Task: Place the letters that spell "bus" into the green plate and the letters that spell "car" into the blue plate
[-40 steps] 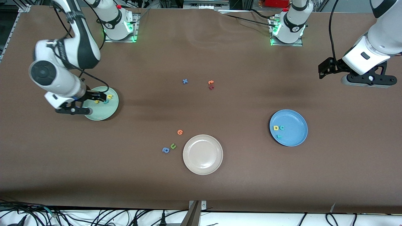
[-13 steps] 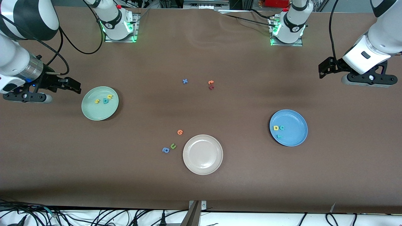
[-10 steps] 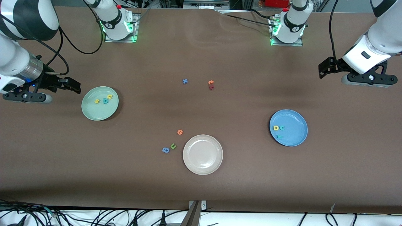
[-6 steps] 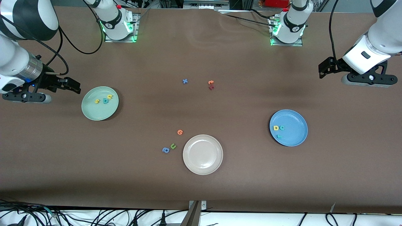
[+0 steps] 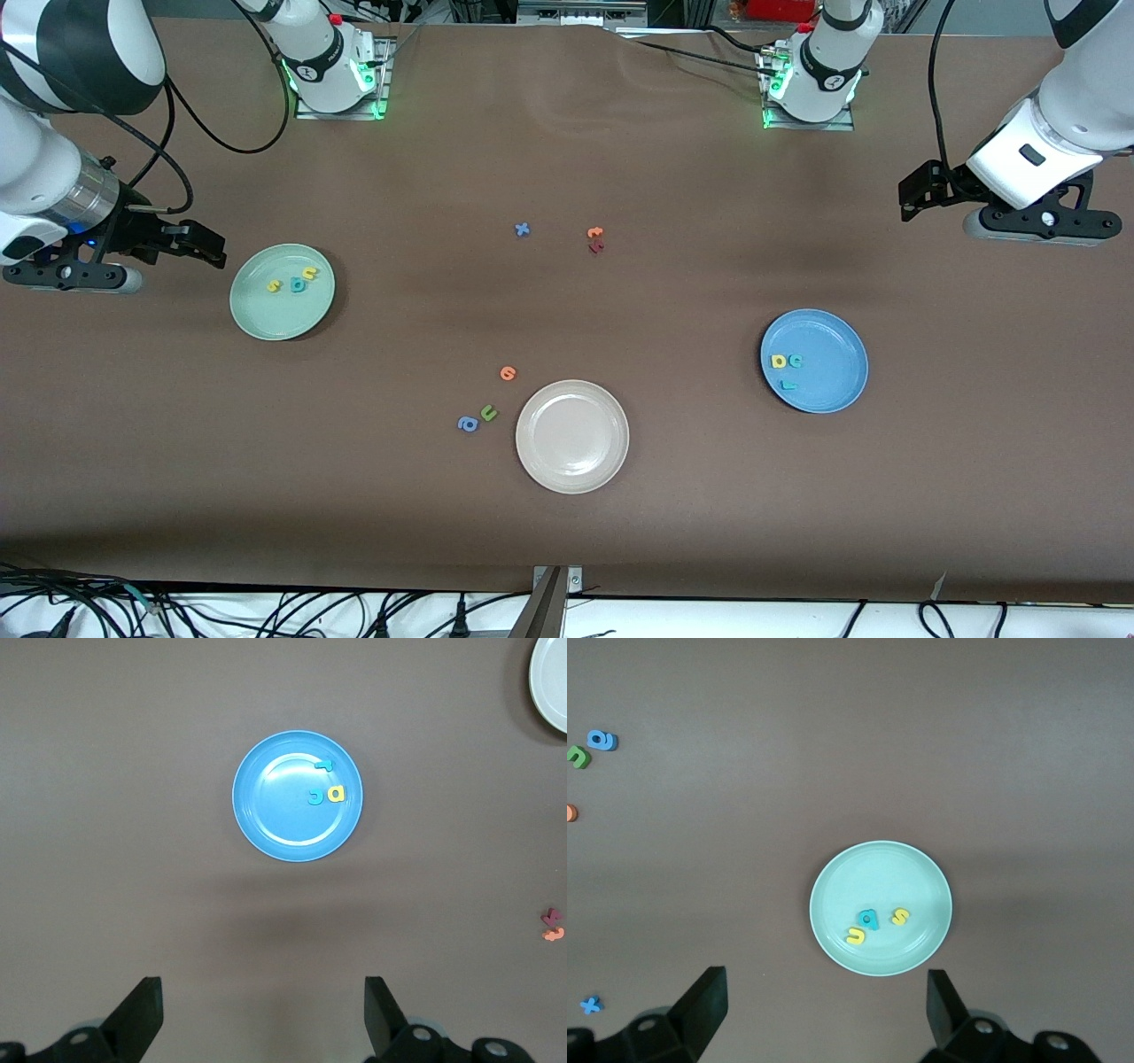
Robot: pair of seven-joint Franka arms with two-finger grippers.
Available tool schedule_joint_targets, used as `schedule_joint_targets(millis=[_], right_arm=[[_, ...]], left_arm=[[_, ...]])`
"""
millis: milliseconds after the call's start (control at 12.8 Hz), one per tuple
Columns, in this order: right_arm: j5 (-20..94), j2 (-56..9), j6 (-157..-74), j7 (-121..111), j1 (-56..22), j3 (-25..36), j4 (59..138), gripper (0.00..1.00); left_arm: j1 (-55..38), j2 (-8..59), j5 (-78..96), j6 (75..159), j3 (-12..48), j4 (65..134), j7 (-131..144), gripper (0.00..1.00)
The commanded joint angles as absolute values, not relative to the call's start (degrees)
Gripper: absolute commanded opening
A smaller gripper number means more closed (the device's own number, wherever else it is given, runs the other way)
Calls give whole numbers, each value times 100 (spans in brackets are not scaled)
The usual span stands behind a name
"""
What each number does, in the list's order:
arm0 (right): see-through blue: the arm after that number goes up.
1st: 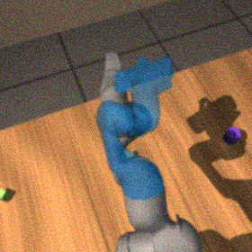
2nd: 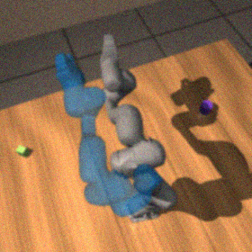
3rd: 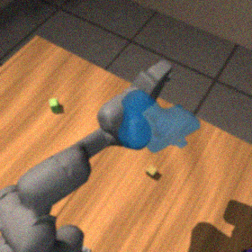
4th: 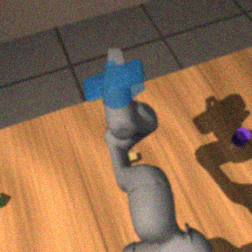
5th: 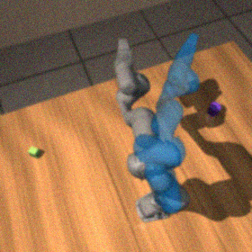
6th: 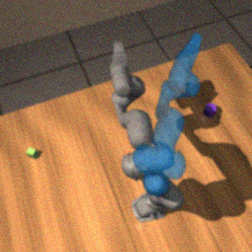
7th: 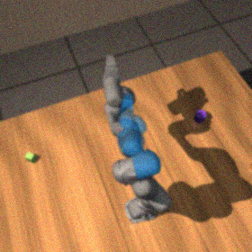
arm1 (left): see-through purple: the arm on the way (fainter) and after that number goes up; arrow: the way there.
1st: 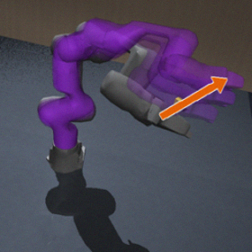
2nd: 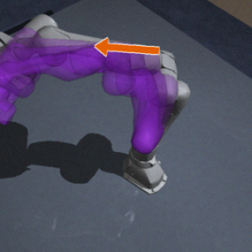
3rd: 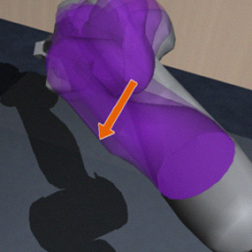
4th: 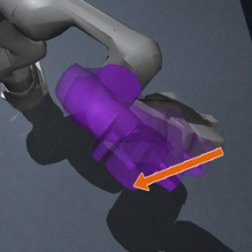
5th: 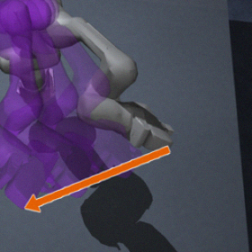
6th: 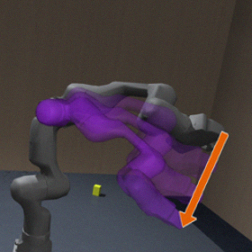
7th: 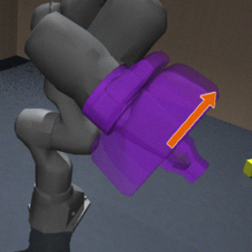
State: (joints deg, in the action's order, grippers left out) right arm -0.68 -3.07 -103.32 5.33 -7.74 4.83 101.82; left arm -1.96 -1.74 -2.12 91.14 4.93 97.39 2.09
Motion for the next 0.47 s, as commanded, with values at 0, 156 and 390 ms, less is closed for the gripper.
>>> schedule_joint_targets(millis=[0,156,390], right_arm=[[-272,-167,-10380,431,-273,-26,10230,99],[-281,-202,-10319,431,-299,-18,10178,99],[-290,-211,-10336,475,-316,-26,10178,100]], left_arm=[[-193,-290,-229,9141,501,9853,211,100],[-185,-290,-229,9141,501,9853,211,100],[-185,-290,-229,9141,501,9853,211,100]])
